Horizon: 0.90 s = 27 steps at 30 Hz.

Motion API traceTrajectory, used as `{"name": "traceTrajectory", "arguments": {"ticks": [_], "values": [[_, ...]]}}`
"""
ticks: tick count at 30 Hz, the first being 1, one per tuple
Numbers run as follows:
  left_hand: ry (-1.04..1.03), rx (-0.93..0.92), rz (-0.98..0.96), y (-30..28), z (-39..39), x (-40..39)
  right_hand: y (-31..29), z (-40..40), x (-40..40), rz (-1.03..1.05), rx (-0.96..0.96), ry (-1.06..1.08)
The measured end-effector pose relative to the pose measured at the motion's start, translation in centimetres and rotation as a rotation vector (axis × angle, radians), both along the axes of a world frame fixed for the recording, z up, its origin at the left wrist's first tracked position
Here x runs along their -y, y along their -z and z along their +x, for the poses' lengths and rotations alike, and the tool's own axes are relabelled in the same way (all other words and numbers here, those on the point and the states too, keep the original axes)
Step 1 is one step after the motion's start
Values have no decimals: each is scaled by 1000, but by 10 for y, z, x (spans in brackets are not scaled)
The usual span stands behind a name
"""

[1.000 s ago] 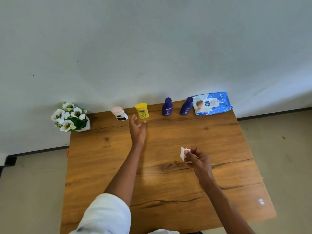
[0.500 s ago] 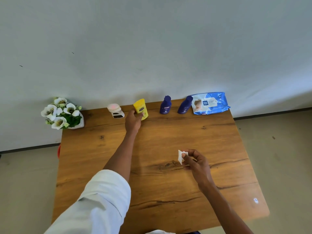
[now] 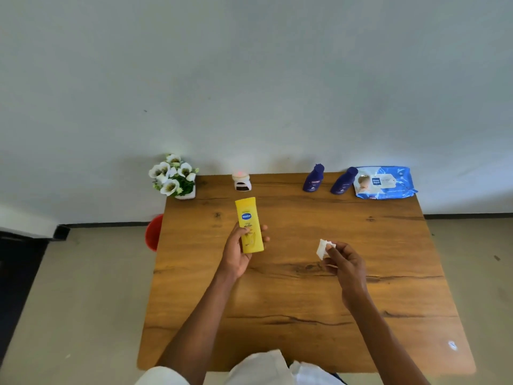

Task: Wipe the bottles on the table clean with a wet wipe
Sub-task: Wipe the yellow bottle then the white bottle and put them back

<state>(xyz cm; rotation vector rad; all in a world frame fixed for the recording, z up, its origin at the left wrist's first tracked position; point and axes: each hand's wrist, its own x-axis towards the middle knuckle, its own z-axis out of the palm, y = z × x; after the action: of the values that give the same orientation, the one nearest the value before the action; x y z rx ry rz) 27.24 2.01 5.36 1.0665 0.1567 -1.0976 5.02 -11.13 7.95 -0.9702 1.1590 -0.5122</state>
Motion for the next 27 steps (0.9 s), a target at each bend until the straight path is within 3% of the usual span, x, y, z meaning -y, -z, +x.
{"name": "traceTrajectory", "arguments": {"ticks": [8,17,27], "values": [[86,-71,-118,-45,-15,-69,-19,40,-50,-22,54,-59],[106,17,-101,-60,-9,-120,-39,79,-96,-68,173,-61],[175,250,-106,-65,-15,-139,-78,121,-157,-493,24,-224]]}}
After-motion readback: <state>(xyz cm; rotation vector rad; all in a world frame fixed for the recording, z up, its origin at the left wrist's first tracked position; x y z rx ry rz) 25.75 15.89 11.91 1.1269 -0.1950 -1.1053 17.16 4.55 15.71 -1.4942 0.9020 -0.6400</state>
